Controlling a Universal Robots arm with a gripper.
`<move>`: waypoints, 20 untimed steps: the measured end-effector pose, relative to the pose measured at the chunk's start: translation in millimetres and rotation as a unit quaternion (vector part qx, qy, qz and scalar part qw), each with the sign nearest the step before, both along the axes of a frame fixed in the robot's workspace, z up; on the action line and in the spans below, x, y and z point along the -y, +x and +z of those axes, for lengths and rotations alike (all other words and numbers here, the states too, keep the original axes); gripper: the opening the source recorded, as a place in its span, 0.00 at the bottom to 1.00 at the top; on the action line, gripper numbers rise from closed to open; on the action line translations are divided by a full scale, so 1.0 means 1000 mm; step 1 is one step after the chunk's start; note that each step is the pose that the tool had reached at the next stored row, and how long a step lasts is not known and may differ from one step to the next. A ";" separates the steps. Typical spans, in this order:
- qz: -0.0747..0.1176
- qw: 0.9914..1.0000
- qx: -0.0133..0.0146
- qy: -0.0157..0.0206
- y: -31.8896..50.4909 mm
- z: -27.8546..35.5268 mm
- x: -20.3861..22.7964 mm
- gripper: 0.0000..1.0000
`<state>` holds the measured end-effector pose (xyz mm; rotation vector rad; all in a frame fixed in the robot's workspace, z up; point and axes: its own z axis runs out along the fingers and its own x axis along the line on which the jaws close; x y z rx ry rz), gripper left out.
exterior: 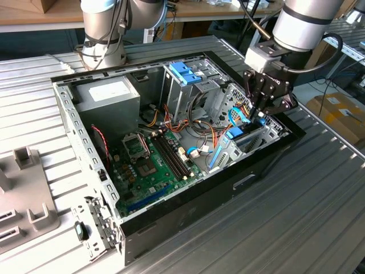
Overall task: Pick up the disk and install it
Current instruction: 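Insert the second disk wire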
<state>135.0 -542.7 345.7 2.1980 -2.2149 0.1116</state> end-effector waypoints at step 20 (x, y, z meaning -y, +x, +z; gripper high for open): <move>0.000 1.000 0.000 0.000 0.0006 -0.0027 0.0001 0.24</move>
